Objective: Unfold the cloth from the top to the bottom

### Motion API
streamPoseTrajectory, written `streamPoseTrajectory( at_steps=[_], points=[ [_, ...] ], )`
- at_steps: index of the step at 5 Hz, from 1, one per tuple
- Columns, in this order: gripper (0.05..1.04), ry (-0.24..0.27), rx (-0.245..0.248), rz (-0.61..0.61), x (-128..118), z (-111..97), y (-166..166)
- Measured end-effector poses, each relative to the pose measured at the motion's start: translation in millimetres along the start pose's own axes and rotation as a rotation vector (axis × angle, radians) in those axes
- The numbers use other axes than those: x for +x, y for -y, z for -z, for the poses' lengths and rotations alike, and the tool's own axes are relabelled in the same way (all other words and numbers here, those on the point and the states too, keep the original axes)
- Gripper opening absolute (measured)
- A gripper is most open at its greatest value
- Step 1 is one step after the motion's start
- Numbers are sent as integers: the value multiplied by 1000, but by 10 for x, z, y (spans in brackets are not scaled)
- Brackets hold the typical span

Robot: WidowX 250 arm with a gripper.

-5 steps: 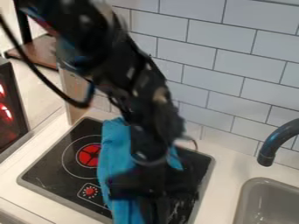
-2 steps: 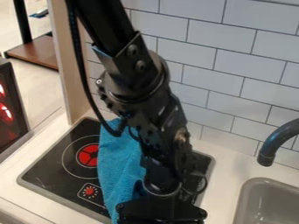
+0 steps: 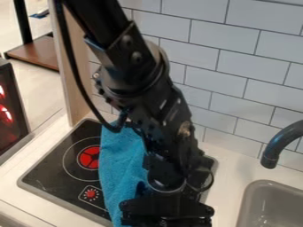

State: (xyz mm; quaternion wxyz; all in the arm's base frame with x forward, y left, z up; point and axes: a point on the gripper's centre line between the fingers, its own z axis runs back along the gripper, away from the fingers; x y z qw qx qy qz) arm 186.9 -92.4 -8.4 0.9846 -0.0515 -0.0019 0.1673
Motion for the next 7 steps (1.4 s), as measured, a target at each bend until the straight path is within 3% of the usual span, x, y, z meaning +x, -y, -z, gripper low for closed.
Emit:
streamPoseTrajectory(
  at_steps=[1, 2, 4, 6, 7],
  points=[
    [828, 12, -49, -10, 35, -143, 19],
    [1025, 32, -80, -11, 61, -279, 24],
    [999, 60, -140, -40, 75, -562, 37],
    [999, 133, -226, -85, 285, -882, 182],
    [999, 150, -208, -87, 371, -890, 192]
  ],
)
